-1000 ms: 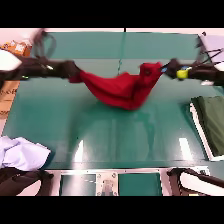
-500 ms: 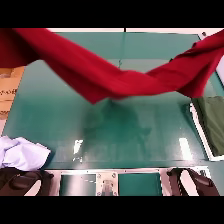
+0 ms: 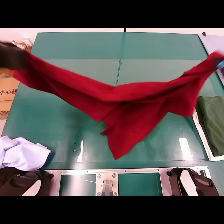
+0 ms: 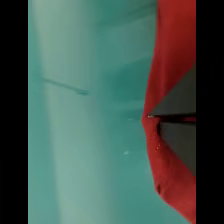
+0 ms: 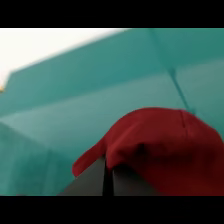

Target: Fold the shirts.

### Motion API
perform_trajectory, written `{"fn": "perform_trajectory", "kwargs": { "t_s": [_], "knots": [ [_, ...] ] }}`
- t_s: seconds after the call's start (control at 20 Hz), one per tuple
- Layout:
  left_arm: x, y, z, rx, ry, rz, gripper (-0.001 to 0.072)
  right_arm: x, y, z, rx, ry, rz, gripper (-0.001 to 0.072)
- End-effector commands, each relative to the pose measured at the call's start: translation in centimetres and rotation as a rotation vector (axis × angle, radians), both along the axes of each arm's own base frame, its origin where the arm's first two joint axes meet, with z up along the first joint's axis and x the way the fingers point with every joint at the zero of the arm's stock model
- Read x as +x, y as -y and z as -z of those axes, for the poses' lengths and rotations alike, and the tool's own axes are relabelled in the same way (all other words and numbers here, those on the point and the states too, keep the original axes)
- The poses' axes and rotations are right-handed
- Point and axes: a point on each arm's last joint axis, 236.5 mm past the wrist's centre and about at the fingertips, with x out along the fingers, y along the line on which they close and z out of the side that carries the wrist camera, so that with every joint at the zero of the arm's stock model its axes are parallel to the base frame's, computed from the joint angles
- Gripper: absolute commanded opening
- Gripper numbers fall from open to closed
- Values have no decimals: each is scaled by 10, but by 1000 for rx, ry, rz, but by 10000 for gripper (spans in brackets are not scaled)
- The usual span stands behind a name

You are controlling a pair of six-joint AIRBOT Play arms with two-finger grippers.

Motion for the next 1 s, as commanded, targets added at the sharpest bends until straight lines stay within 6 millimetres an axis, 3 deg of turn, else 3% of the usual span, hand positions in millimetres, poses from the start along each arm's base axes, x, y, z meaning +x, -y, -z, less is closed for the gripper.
{"fn": "perform_trajectory", "kwargs": {
  "t_s": [0.0,0.1,0.2,0.25,0.35,0.45,0.55,0.6,0.65,0.8,0.95],
  "knots": [
    [16,22,121,-11,-297,65,27,14,2,129,94,-276,-10,17],
    [18,29,190,-16,-470,80,27,18,0,201,100,-414,-30,17],
    [20,29,243,-4,-597,73,27,25,7,255,123,-525,-7,17],
    [25,29,260,-2,-622,66,26,30,13,273,133,-563,13,17],
    [39,32,276,-18,-613,51,27,44,21,295,147,-611,25,17],
    [46,34,274,-29,-600,50,27,59,26,297,146,-610,23,17],
    [49,33,263,-18,-599,59,27,72,31,280,137,-573,17,33],
    [52,31,256,-15,-592,58,27,77,32,267,138,-555,1,174],
    [55,28,250,-18,-586,53,27,78,32,253,147,-545,-22,264],
    [63,13,236,-32,-574,26,27,67,37,211,207,-543,-44,266],
    [69,-12,232,-51,-566,-22,27,43,41,198,234,-567,7,264]
  ]
}}
